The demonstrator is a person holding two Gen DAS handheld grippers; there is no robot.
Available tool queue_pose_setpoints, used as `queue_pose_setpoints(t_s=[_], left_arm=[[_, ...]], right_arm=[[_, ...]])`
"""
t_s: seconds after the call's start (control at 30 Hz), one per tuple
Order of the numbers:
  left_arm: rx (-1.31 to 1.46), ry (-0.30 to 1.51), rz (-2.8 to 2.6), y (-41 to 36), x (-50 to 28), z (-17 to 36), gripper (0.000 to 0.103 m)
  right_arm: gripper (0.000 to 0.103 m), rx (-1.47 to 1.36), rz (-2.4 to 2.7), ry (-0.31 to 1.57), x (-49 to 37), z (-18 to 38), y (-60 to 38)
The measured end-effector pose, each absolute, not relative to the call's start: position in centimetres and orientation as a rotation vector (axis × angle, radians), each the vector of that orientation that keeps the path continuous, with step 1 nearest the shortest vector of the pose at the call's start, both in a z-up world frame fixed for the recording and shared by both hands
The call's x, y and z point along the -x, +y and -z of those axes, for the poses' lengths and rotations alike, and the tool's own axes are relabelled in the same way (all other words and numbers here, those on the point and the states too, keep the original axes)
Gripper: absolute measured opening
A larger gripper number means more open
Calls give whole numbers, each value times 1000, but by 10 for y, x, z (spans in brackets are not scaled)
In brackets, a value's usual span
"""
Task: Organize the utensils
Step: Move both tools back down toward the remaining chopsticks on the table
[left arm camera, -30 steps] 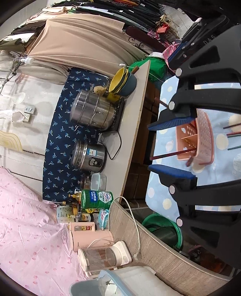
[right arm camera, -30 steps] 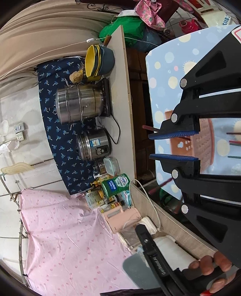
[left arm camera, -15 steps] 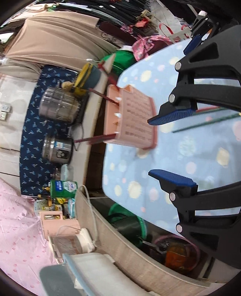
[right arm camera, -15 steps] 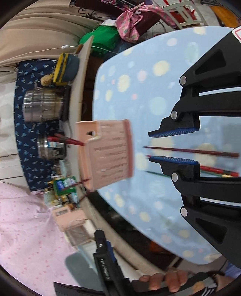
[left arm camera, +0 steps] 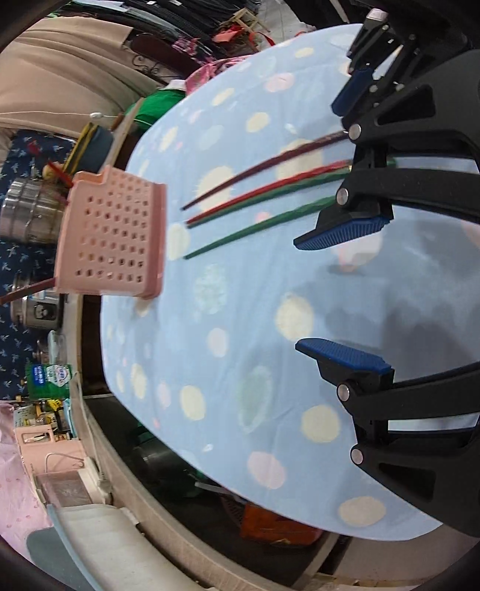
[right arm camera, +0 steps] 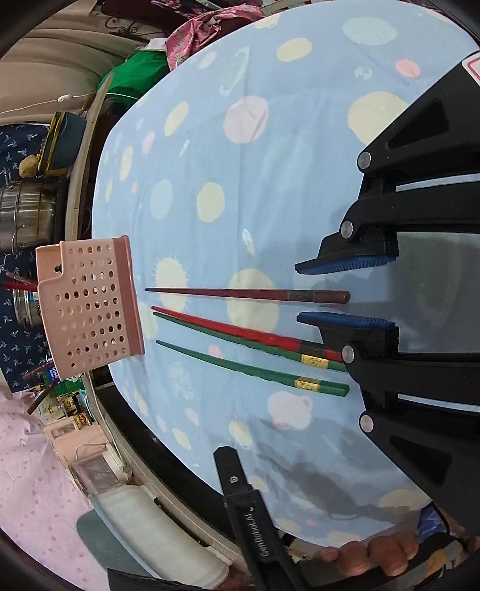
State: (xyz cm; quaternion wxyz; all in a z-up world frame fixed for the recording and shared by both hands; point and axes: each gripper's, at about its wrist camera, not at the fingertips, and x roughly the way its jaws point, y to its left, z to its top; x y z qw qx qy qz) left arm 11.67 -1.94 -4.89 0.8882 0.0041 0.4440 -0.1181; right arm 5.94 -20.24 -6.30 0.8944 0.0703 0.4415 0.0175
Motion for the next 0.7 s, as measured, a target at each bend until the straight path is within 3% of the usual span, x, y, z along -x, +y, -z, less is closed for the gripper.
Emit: queue_pose_setpoints(t_s=[0.33,0.5,0.7], left_arm=[[-15,992,262,-27,-97,73,47],[-16,1001,275,-32,-94,73,47],[-20,989,308,-44,-85,70,59]], right_arm=[[21,-137,-35,917,-61,73,-196],[10,-84,-3,899,-60,75,-192],[7,-95,8,892,-55,75,-196]])
